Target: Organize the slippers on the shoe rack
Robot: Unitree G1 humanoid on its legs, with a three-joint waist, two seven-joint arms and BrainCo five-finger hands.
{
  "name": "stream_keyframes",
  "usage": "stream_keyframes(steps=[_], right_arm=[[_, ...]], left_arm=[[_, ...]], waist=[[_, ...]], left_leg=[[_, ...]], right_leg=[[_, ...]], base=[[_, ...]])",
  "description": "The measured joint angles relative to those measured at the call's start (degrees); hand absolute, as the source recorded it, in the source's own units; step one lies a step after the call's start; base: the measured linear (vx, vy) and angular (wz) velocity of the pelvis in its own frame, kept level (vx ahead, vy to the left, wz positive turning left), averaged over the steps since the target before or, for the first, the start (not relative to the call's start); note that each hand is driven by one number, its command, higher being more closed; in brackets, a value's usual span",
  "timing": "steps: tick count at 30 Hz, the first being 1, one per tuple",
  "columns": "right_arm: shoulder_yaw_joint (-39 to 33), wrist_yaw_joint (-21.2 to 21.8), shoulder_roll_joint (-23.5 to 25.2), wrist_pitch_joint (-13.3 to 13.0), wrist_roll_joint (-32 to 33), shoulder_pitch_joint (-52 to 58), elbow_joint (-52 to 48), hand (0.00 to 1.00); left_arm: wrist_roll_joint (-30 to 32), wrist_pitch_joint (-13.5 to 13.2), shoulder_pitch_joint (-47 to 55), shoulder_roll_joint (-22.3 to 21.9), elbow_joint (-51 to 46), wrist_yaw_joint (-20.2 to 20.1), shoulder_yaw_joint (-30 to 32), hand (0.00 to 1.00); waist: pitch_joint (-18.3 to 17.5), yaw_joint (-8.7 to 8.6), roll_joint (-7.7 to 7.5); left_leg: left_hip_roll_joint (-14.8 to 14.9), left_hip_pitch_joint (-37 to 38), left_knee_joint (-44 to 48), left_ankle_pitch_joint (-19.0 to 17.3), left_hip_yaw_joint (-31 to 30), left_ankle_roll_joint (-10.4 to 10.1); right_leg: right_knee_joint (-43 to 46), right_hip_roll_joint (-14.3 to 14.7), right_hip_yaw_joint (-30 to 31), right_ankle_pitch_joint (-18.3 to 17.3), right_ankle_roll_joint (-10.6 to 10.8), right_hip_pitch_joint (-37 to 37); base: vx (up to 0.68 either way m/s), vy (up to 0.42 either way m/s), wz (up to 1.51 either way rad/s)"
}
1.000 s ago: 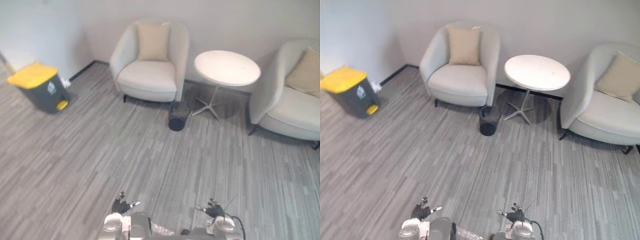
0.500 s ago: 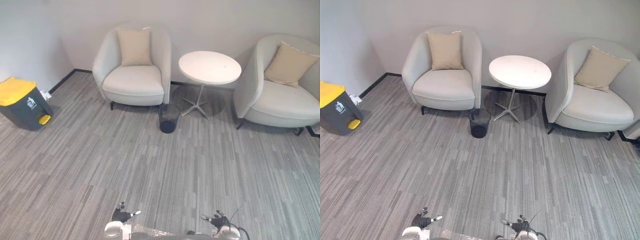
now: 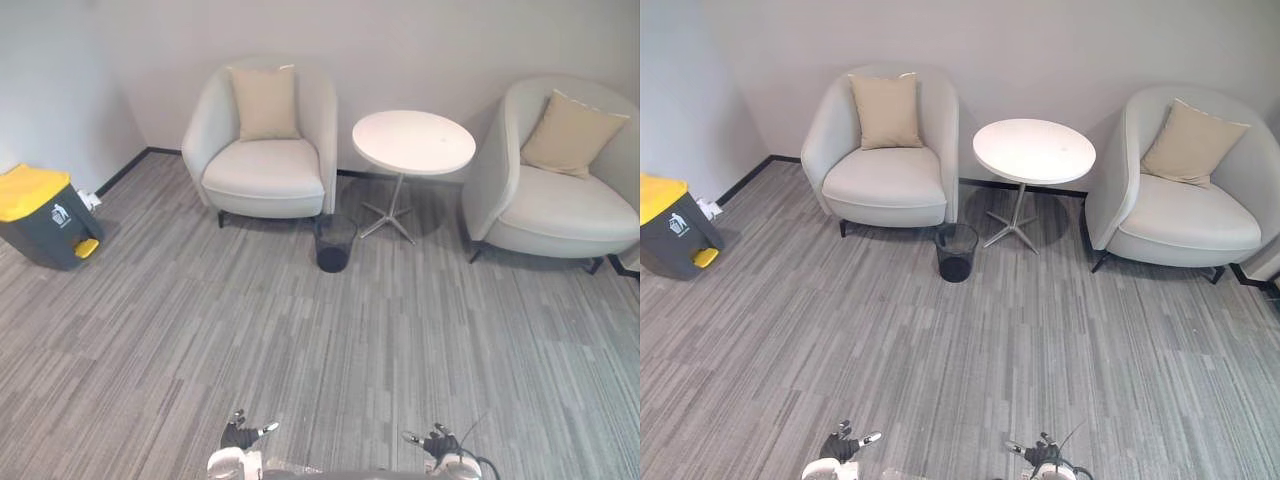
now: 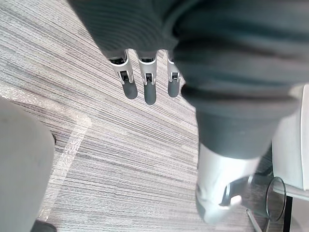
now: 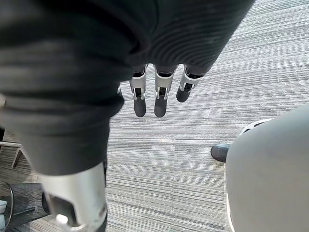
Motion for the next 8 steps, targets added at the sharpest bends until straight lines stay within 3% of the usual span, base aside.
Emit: stream_keyframes(steps=[8], right_arm=[[-0.7,0.0,0.0,0.0,0.0,-0.2,1.2,0.00]], left_arm=[[0.0,0.0,0.1,0.1,0.1,-0.1,0.1,0.00]], waist=[[-0.4,0.10,-0.44]], left_leg=[[-0.3,0.4,-0.3,0.0,-0.2,0.0]], right_leg=[[-3.6,0.3,-0.1,1.8,0.1,2.2]], base=[[0.00,-0.010,0.01]])
